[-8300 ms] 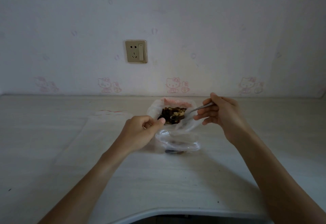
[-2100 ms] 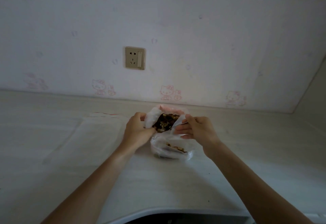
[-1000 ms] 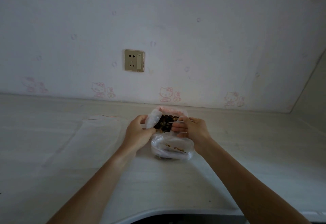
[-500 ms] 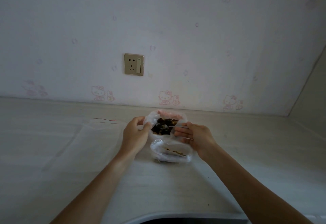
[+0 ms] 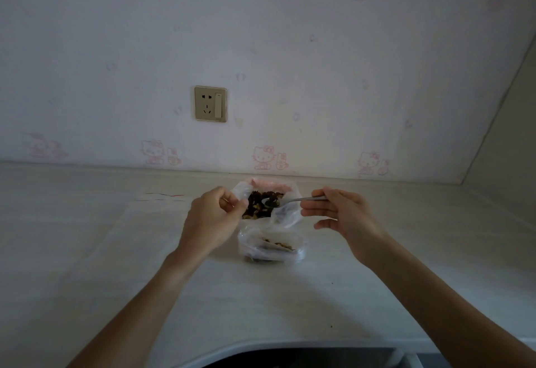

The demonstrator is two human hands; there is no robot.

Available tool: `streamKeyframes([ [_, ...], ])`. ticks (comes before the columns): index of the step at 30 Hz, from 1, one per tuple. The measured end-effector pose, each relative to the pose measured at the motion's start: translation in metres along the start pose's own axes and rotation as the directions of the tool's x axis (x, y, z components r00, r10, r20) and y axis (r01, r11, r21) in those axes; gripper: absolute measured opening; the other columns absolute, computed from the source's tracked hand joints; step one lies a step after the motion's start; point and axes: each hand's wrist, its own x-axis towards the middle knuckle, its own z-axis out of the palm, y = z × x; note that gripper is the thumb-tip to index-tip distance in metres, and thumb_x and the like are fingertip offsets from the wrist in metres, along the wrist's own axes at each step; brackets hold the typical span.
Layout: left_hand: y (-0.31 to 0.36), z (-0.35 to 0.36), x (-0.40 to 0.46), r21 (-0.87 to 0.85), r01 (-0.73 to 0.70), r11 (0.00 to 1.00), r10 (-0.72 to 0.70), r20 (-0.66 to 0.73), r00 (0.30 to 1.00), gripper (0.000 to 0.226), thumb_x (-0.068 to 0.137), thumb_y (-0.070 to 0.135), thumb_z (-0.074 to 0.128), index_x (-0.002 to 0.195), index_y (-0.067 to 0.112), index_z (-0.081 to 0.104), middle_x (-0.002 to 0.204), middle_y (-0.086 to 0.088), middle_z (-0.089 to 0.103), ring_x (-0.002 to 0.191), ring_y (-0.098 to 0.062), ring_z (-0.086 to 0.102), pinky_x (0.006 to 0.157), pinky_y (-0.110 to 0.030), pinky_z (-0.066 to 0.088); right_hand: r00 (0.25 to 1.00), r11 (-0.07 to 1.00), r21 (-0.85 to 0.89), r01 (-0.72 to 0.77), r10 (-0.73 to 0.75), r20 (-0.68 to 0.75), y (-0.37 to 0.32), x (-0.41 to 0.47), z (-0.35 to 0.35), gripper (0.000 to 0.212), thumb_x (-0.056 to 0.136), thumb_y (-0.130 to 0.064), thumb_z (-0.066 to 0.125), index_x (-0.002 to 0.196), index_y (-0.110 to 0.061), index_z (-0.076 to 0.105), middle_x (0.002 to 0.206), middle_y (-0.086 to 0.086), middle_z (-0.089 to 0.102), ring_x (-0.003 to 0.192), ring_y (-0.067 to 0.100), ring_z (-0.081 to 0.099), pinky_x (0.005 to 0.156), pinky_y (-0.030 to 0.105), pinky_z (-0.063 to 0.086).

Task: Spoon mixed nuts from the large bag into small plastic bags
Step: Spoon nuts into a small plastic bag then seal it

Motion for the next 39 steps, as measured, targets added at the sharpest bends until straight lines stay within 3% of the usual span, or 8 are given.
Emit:
streamKeyframes([
  [6, 0.004, 0.002, -0.011, 0.197, -0.098, 0.976, 0.036, 0.295, 0.955, 0.032, 0.087, 0.066, 0.067, 0.079, 0.036, 0.074, 0.075, 0.018, 0.071, 0.073, 0.002, 0.067, 0.064, -0.025, 0.049, 0.999, 1.0, 0.016, -0.015, 0.015, 0.035, 0.005, -0.022, -0.023, 0.035, 0.11, -0.023, 0.046, 0.107, 0.004, 0.068, 0.098, 0.023, 0.078, 0.089, 0.037, 0.077, 0.059, 0.033, 0.061],
  [13, 0.01, -0.001, -0.012, 0.09, -0.172, 0.981, 0.124, 0.392, 0.911, 0.008, 0.087, 0.034, 0.082, 0.081, 0.037, 0.077, 0.076, 0.014, 0.073, 0.07, 0.004, 0.064, 0.07, -0.023, 0.051, 0.975, 0.933, -0.289, 0.214, -0.185, 0.124, 0.015, -0.038, -0.031, 0.033, 0.109, -0.021, 0.044, 0.101, -0.003, 0.07, 0.088, 0.011, 0.079, 0.083, 0.03, 0.076, 0.059, 0.035, 0.057],
  [17, 0.012, -0.003, -0.01, 0.02, -0.197, 0.98, 0.17, 0.42, 0.891, 0.002, 0.089, 0.028, 0.081, 0.088, 0.025, 0.08, 0.076, 0.012, 0.069, 0.062, 0.006, 0.056, 0.062, -0.01, 0.041, 0.827, 0.562, -0.608, 0.56, -0.424, 0.369, 0.004, -0.054, -0.033, 0.039, 0.107, -0.04, 0.04, 0.105, -0.017, 0.071, 0.09, -0.013, 0.076, 0.085, 0.007, 0.073, 0.067, 0.022, 0.057],
  [20, 0.013, -0.006, -0.009, -0.03, -0.189, 0.982, 0.182, 0.448, 0.875, 0.005, 0.089, 0.028, 0.081, 0.091, 0.024, 0.08, 0.08, 0.007, 0.071, 0.065, 0.001, 0.057, 0.066, -0.013, 0.043, 0.694, 0.178, -0.708, 0.683, -0.459, 0.555, -0.005, -0.064, -0.034, 0.041, 0.11, -0.039, 0.035, 0.11, -0.018, 0.07, 0.09, -0.003, 0.071, 0.075, 0.013, 0.067, 0.067, 0.033, 0.056],
  [24, 0.012, -0.009, -0.006, -0.126, -0.125, 0.984, 0.171, 0.482, 0.859, 0.007, 0.09, 0.029, 0.079, 0.091, 0.023, 0.08, 0.081, 0.003, 0.071, 0.061, 0.0, 0.057, 0.06, -0.013, 0.042, 0.586, -0.013, -0.678, 0.735, -0.491, 0.645, -0.011, -0.068, -0.032, 0.038, 0.11, -0.033, 0.037, 0.106, -0.015, 0.07, 0.083, 0.0, 0.065, 0.066, 0.017, 0.059, 0.059, 0.039, 0.052],
  [29, 0.006, -0.006, -0.005, -0.119, -0.077, 0.99, 0.125, 0.476, 0.871, 0.008, 0.089, 0.031, 0.08, 0.091, 0.023, 0.081, 0.073, 0.01, 0.069, 0.061, 0.004, 0.059, 0.059, -0.009, 0.043, 0.707, 0.388, -0.611, 0.69, -0.541, 0.455, -0.005, -0.061, -0.035, 0.039, 0.109, -0.037, 0.039, 0.108, -0.015, 0.071, 0.095, -0.012, 0.074, 0.084, 0.003, 0.07, 0.069, 0.016, 0.053],
  [33, 0.004, -0.006, -0.003, -0.016, -0.094, 0.995, 0.092, 0.413, 0.906, 0.018, 0.085, 0.05, 0.078, 0.083, 0.033, 0.081, 0.079, 0.007, 0.075, 0.068, -0.003, 0.066, 0.065, -0.016, 0.048, 0.848, 0.734, -0.426, 0.529, -0.474, 0.237, 0.004, -0.048, -0.027, 0.033, 0.106, -0.029, 0.042, 0.101, -0.011, 0.07, 0.089, 0.0, 0.078, 0.083, 0.021, 0.075, 0.06, 0.034, 0.059],
  [39, -0.009, -0.003, 0.004, 0.091, -0.083, 0.992, 0.079, 0.045, 0.996, 0.03, 0.087, 0.052, 0.075, 0.074, 0.027, 0.065, 0.069, 0.007, 0.067, 0.067, -0.008, 0.064, 0.063, -0.029, 0.046, 0.947, 0.934, -0.159, 0.318, -0.307, 0.094, 0.009, -0.026, -0.008, 0.034, 0.11, -0.022, 0.043, 0.101, -0.002, 0.069, 0.088, 0.014, 0.078, 0.081, 0.031, 0.075, 0.054, 0.032, 0.057],
])
